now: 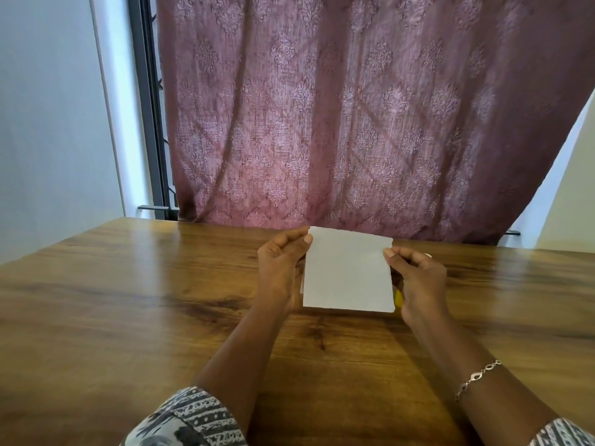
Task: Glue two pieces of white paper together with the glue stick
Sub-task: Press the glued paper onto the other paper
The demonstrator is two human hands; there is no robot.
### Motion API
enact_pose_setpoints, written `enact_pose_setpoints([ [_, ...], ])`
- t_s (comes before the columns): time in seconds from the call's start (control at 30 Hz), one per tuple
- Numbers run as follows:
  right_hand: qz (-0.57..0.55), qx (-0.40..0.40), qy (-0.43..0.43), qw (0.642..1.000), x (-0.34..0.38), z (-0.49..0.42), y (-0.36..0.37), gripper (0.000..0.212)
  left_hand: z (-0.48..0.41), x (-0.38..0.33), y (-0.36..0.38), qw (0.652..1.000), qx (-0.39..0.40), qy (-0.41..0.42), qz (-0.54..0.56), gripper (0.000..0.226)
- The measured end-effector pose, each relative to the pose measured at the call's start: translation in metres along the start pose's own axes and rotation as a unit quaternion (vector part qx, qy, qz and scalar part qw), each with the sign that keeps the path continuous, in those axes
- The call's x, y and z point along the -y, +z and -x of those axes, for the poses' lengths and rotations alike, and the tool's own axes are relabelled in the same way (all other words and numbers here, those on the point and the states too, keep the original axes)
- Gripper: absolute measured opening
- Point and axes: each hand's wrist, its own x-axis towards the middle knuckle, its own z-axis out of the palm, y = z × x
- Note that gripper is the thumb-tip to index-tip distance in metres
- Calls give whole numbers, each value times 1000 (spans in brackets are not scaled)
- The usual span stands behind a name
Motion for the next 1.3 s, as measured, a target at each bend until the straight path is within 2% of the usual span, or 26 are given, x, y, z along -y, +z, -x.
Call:
enact_pose_setpoints([
  [0.23,-2,21,4,1000,-1,0,0,10,-3,-1,-2,999,23,25,13,30],
  [0.83,-27,26,36,999,-1,1,-1,6,-3,-2,-2,999,40,24,-21,21],
  [0.97,-27,31,41,998,-1,0,-1,6,-3,-1,-2,999,42,14,-5,19],
  [1.17,-21,36,44,998,-4,-1,-2,7,-4,-3,-4,1000,28,-8,11,26],
  [1.3,-9,43,40,998,-3,-2,-2,8,-6,-8,-5,999,27,-15,-3,20],
])
